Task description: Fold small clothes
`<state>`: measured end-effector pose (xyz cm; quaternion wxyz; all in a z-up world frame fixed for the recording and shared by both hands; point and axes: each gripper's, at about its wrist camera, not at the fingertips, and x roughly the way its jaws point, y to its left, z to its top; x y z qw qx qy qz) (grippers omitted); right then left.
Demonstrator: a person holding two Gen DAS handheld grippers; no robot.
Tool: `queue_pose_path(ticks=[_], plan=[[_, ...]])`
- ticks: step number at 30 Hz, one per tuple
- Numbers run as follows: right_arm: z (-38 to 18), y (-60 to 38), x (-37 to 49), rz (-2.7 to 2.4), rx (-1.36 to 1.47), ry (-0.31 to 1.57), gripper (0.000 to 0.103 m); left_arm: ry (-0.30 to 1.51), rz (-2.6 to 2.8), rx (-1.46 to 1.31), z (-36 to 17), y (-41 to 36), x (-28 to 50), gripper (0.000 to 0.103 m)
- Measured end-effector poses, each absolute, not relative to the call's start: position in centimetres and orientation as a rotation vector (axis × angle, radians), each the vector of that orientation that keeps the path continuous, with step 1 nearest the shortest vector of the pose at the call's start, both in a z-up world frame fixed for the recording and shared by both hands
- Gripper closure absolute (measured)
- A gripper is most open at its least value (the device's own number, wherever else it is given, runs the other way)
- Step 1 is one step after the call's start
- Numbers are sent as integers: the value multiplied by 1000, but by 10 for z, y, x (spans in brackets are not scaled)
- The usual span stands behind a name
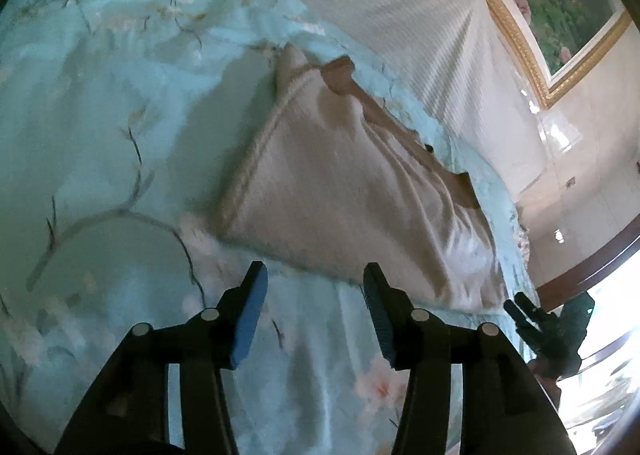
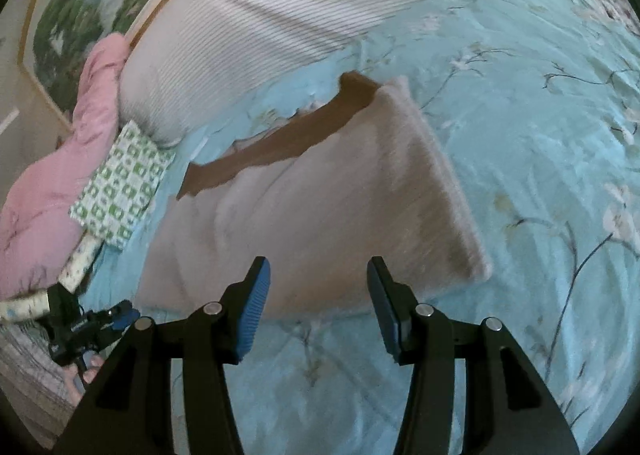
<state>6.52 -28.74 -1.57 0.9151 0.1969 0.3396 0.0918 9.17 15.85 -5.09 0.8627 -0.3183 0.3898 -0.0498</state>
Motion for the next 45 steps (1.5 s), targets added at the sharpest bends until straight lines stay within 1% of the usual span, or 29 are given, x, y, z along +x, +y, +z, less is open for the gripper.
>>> queue_pose_path(ticks=[6,11,13,15,22,31,33,35,37,38,40,45], plan=[[-25,-265,50,223,398,707,50,828,-124,-744,-59,147,82,51],[-35,-255,37,242,411,717,49,825,-117,-756,-62,138,83,43],[-38,-251,33,248,409,725,49,811,-119,-775,-62,138,85,35],[-39,-249,32,256,409,729,49,792,-118,-790,-64,139,89,33],[-35,-249,33,257,413,722,48,719,-60,-828,-68,150,119,33],[-34,-250,35,250,419,712,48,667,-8,-876,-67,163,154,33],[-34,-252,37,250,426,713,48,657,-3,-899,-65,166,160,36],[-34,-253,40,251,431,712,48,652,1,-880,-59,164,168,54],[-32,-256,44,253,427,709,48,647,12,-797,-46,154,175,84],[-30,-257,46,255,424,705,48,642,5,-762,-41,150,177,92],[-25,-261,50,258,424,692,48,629,-51,-695,-26,134,181,96],[-5,-285,69,253,441,649,48,593,-208,-530,14,71,189,97]])
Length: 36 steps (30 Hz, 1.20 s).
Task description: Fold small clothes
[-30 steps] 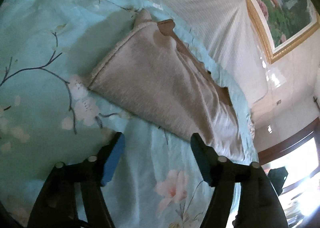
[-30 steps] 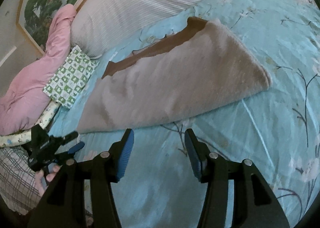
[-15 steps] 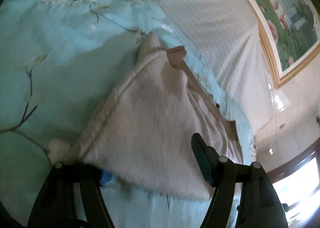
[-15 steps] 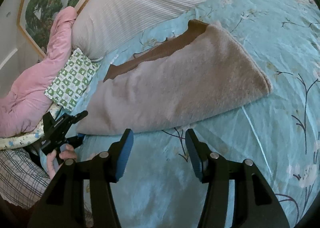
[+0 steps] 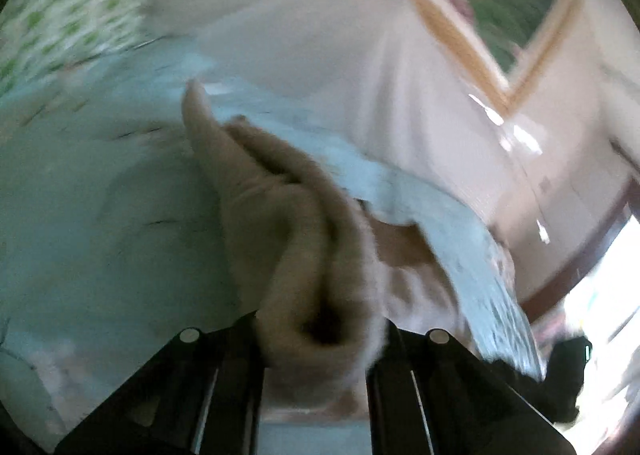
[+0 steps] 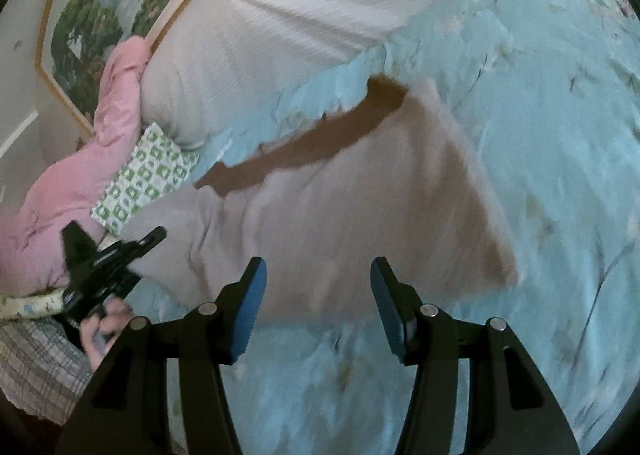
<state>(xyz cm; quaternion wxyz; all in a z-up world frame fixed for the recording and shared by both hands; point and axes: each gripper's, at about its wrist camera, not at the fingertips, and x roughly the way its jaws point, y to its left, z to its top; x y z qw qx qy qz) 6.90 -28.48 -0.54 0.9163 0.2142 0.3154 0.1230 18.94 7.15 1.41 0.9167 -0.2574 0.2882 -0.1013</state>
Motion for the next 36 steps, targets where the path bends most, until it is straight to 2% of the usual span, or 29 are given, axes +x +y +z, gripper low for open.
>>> queue_pose_path(ticks=[4,10,17,24,25,26,27,33,36], plan=[[8,-309,94,253,461,643,48,626,-346,-408,21,4,204,97],[9,-319,136,298,514,680,48,782,-390,-273,-25,-68,235,97],[-2,-292,194,431,541,760,43,766,-386,-288,-21,-67,233,97],[-21,-255,255,543,585,908,43,736,-376,-245,-9,-64,221,97],[-23,-250,261,556,584,921,49,740,-372,-237,-8,-66,221,97],[-22,-247,265,563,577,920,78,746,-366,-232,-7,-67,221,97],[-18,-245,269,568,566,915,85,747,-365,-229,-5,-69,221,97],[47,-263,256,545,405,784,88,679,-438,-231,29,-101,227,96],[62,-290,245,506,385,740,88,675,-465,-225,26,-134,234,96]])
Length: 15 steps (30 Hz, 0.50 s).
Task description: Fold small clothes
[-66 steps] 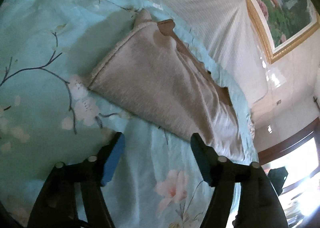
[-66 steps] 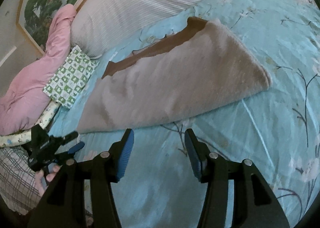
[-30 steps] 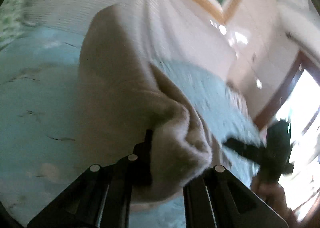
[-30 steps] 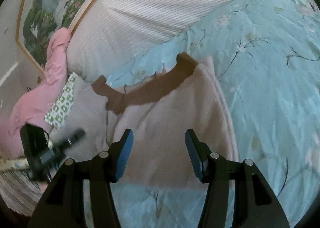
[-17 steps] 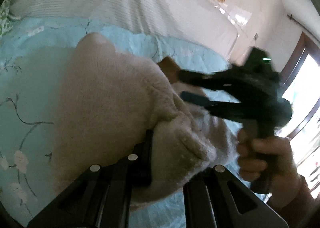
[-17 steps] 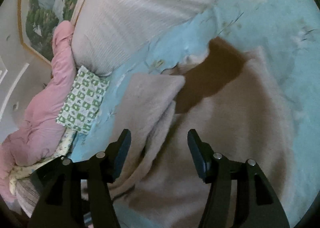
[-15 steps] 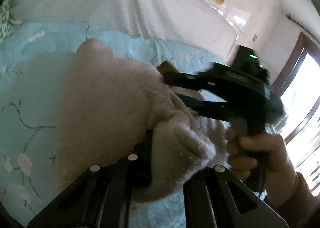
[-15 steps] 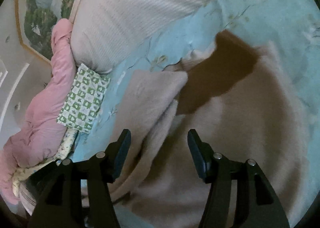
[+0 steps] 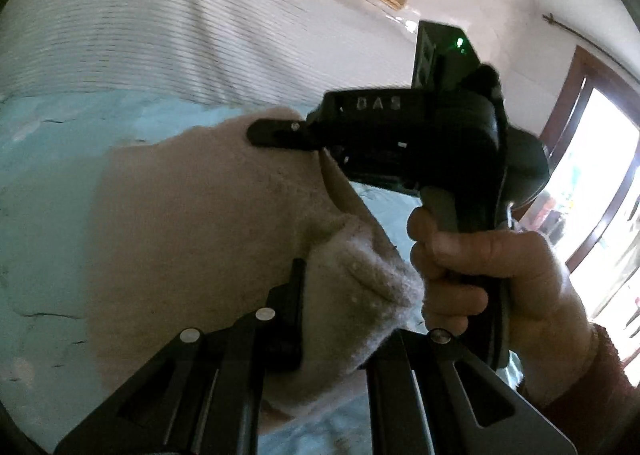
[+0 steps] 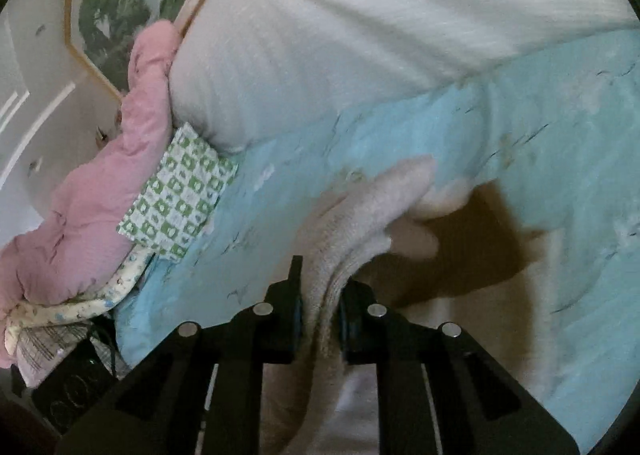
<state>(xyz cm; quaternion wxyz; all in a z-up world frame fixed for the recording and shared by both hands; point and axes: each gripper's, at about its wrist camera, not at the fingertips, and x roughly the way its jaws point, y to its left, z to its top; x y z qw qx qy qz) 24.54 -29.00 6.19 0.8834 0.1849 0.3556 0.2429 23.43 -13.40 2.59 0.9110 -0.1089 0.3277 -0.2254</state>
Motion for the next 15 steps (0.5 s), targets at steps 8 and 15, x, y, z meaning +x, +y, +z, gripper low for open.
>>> queue_pose_path(ticks=[8,15], plan=[[5,-352,242,330,381,823,88,789,-485,-174,-30,-190,253,95],[-2,-357,243,344,392,794,87,784,-487,-170,-33,-194,248,89]])
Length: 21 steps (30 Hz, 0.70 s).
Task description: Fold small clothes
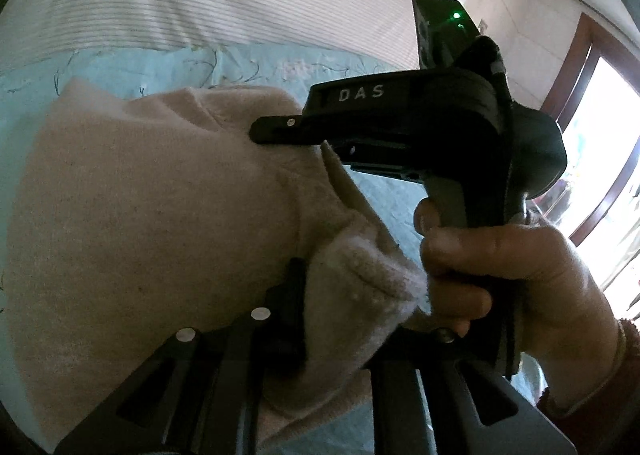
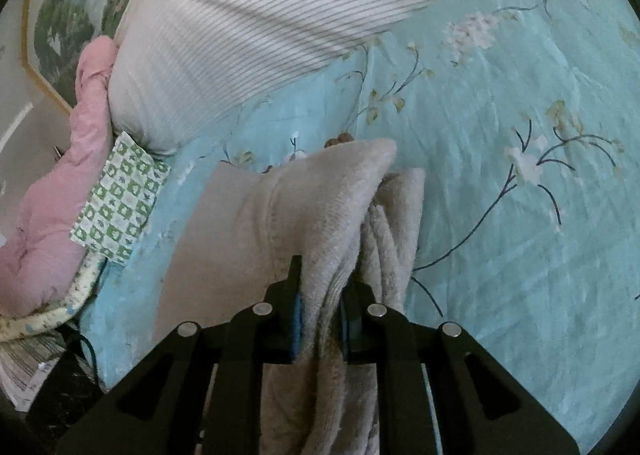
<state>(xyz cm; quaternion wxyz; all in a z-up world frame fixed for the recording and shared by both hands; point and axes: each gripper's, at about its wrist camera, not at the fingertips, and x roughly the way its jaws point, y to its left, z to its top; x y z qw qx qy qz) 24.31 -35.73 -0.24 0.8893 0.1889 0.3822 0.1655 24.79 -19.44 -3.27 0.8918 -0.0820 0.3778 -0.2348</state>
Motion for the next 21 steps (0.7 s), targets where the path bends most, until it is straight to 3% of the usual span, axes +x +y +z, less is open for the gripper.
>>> queue_pose_path(ticks=[2,6,12,18,21], plan=[[-1,-356,241,335,377,794,82,797,-501,-184,-29,-193,250,84],[7,-359,227,283,359,784,71,819,-536,-203,-27,-184,239,63],[31,-369,181,239,364,702,63,809,-571,-197,-13,-154,201,47],[29,-366,149,250,398,690,57,797,-518,-225,-4,-106,181,45],[24,-362,143,258,401,696,44,795,-481,-249,-3,-83,184,42]])
